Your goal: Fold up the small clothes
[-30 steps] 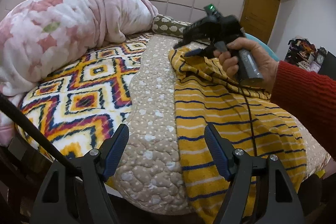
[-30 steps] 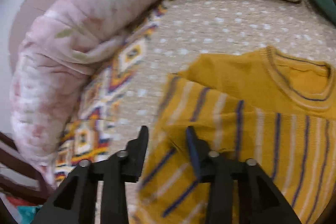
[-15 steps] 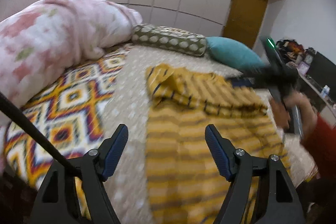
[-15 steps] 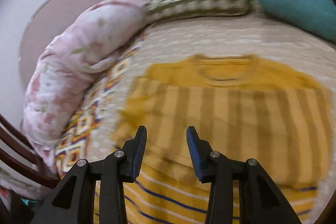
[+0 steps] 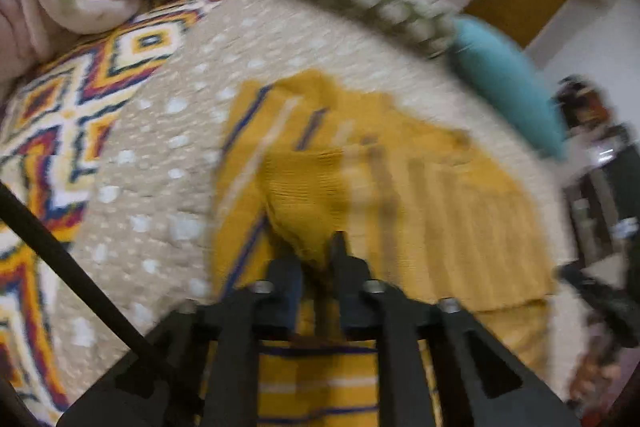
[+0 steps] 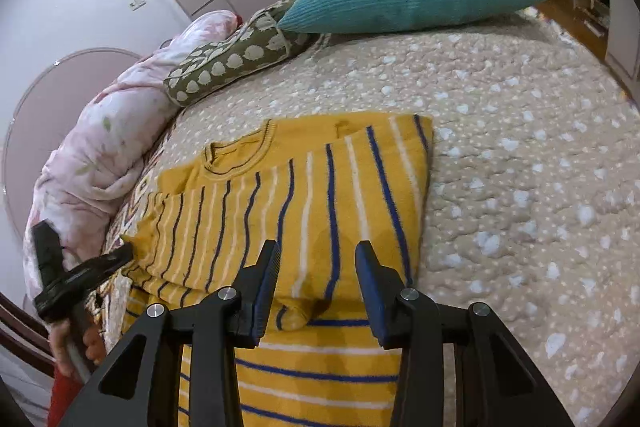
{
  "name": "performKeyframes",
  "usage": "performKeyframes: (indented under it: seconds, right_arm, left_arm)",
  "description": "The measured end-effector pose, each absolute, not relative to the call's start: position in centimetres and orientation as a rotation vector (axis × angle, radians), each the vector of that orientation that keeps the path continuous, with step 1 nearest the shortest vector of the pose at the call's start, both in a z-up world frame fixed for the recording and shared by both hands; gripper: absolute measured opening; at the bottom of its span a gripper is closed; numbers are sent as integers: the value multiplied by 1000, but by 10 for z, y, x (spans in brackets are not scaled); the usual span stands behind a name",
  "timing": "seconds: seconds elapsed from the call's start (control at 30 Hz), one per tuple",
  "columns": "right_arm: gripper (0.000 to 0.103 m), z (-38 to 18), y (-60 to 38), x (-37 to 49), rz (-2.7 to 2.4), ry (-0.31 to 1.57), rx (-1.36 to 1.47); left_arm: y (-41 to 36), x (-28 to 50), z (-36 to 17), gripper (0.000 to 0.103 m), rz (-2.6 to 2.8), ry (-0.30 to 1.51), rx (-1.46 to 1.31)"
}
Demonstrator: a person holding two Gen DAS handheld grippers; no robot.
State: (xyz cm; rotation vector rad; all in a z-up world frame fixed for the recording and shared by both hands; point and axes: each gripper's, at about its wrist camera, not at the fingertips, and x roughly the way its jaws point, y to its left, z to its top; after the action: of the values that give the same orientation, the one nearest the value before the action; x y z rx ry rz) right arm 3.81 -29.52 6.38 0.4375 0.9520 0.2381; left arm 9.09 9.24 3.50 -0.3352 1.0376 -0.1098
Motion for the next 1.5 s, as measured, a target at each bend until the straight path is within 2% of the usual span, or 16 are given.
performKeyframes:
  seconds: [0.17,0.2,0.3,0.5,0.77,0.93,1.1,1.2,1.23,1.27,1.37,1.43,1.5]
  right_arm:
    - [43,39,-287,52,197,1027,384]
    - [41,33,-287,53,139,1044,327]
    - [44,33,-289,44,-51,1025,130]
    - [45,61,-291,-8,161,876,247]
    - [42,20,-229,23,33,942,124]
    - [42,17,-264,22,-126,940,355]
    - [43,6,-314,-12,-63,874,790]
    - [43,8,-325,-25,-56,853,888]
    - [49,10,-330,-32,-71,840,897]
    - [49,14,-337,-34,-82,833,899]
    - [49,20,-354,-51,-89,825,894]
    - [49,24,-361,-61,-73,827,859]
    - [50,29,-362,-74,-21,839,791]
  left_arm:
    - [91,79,34,10,-97,1013,-227]
    - [90,78,35,11,-94,1011,-210]
    - [91,80,35,12,-96,1018,-221]
    - [90,81,33,12,-93,1012,-222]
    - [83,80,30,13,-84,989,-169]
    - [78,76,27,13,-92,956,-142]
    - [81,75,28,13,-108,948,-166]
    - [86,73,30,14,-113,952,-196]
    - [88,70,33,14,-113,954,-207]
    - [89,68,37,15,-110,954,-207]
    - [91,46,60,20,-115,917,-197]
    - [95,22,76,40,-120,876,-200]
    - [102,-6,89,53,-116,842,-200]
